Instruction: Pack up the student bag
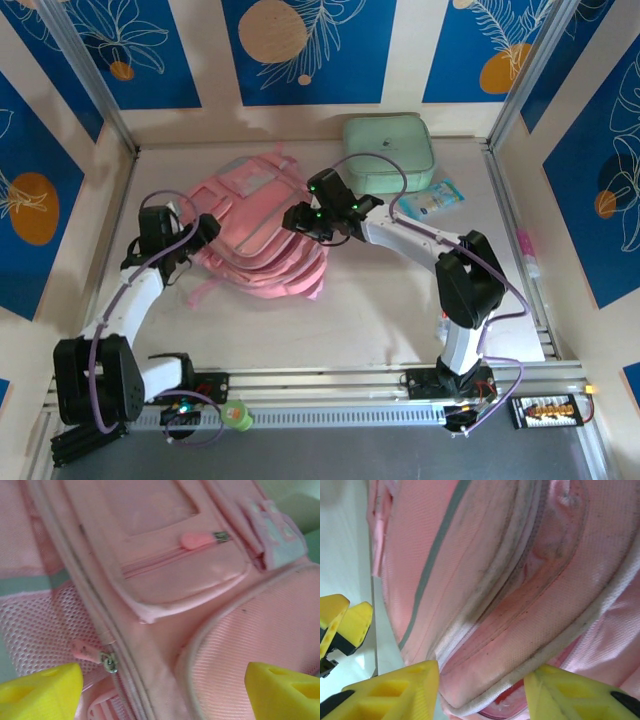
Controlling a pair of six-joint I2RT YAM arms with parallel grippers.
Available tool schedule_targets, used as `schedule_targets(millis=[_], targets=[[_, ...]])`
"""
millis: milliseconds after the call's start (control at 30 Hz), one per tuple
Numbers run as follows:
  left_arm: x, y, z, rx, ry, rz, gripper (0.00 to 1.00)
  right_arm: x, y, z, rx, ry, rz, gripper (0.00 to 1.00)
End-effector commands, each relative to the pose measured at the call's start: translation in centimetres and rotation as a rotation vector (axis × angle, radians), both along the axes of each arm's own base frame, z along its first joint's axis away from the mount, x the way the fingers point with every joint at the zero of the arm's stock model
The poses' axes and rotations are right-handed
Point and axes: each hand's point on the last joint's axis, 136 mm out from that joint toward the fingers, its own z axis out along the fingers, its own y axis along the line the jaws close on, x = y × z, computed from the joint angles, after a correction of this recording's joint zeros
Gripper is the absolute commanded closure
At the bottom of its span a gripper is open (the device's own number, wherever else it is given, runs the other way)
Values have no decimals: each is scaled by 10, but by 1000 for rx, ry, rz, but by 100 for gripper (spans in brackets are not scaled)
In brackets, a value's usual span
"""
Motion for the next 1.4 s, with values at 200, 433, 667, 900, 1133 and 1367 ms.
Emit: schedule_targets(millis=[200,433,667,900,1133,1367], targets=[[7,3,9,-79,-39,30,16,10,3,-14,43,47,-55,61],[3,9,12,-63,-40,43,15,7,-21,-21,98,92,-182,65],[5,9,11,-66,-36,40,14,13,-5,-22,228,157,-154,63],[3,7,11,-67,-33,26,14,25,0,-20,248,144,-162,72],[2,8,7,-62,-17,35,14,38,-31,-11,154,60,-189,89],[5,-9,10,-146,-31,-35,16,79,-98,-4,34,-44,-125,89]])
